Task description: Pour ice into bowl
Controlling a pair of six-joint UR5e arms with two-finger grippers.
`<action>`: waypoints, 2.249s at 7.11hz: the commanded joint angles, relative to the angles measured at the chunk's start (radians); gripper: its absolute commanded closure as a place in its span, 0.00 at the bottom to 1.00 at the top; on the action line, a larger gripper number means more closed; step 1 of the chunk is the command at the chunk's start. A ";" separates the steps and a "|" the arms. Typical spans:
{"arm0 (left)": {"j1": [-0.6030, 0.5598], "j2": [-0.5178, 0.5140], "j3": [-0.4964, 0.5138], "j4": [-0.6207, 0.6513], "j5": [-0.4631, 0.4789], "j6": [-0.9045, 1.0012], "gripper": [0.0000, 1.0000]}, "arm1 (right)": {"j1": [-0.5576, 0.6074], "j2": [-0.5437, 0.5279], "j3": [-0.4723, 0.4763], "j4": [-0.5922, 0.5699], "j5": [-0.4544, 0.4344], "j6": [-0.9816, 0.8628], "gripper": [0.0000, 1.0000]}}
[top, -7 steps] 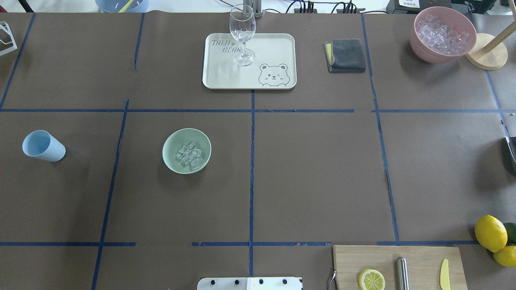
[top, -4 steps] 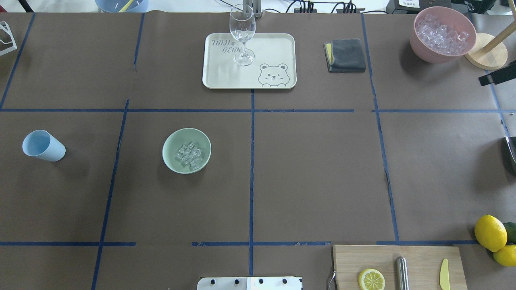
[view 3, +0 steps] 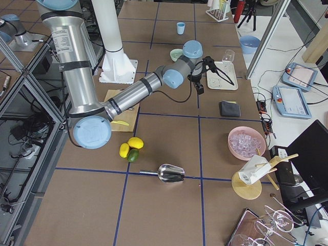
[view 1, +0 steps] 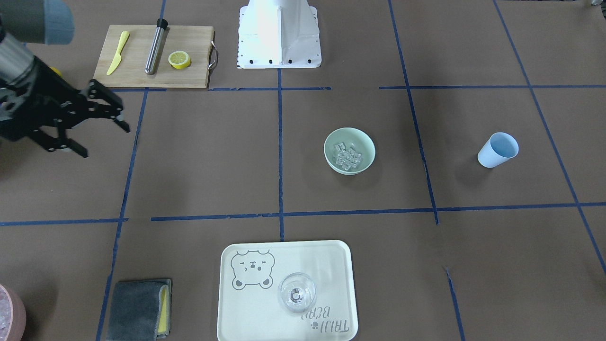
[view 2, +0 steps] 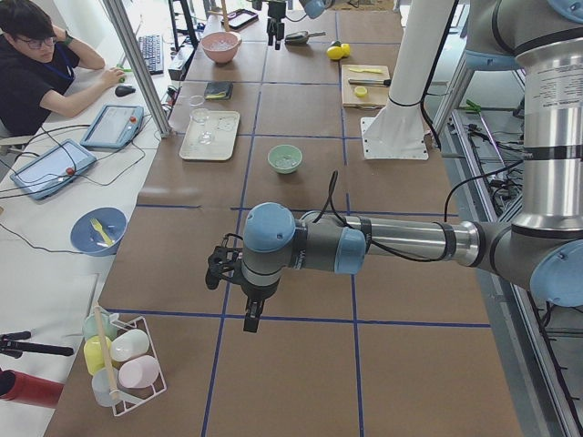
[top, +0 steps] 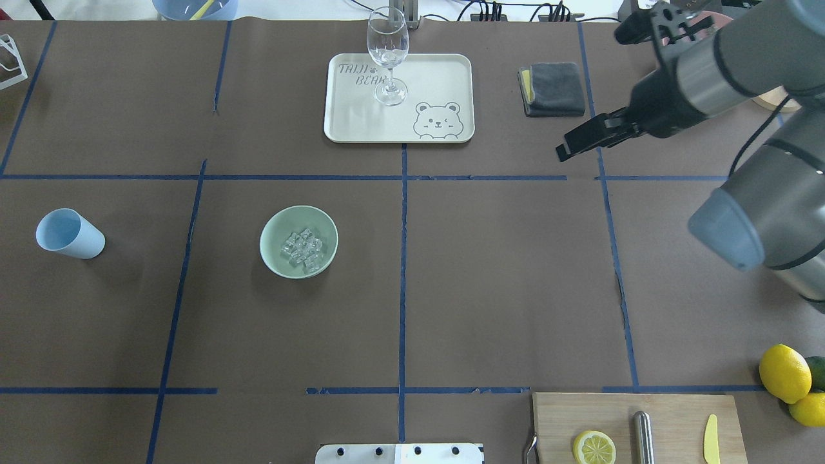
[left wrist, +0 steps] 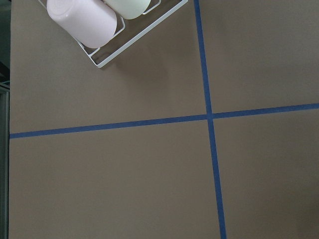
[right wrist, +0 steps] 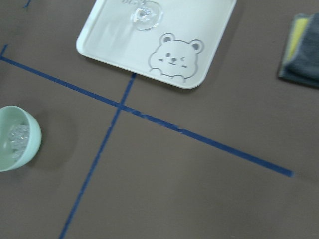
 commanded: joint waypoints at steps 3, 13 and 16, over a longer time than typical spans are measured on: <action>-0.001 0.005 -0.009 -0.018 -0.008 -0.002 0.00 | -0.283 0.354 -0.151 -0.178 -0.254 0.288 0.00; 0.002 0.005 -0.011 -0.023 -0.010 0.001 0.00 | -0.460 0.691 -0.796 -0.036 -0.438 0.459 1.00; 0.002 0.003 -0.011 -0.021 -0.010 0.001 0.00 | -0.458 0.683 -0.776 0.035 -0.437 0.511 1.00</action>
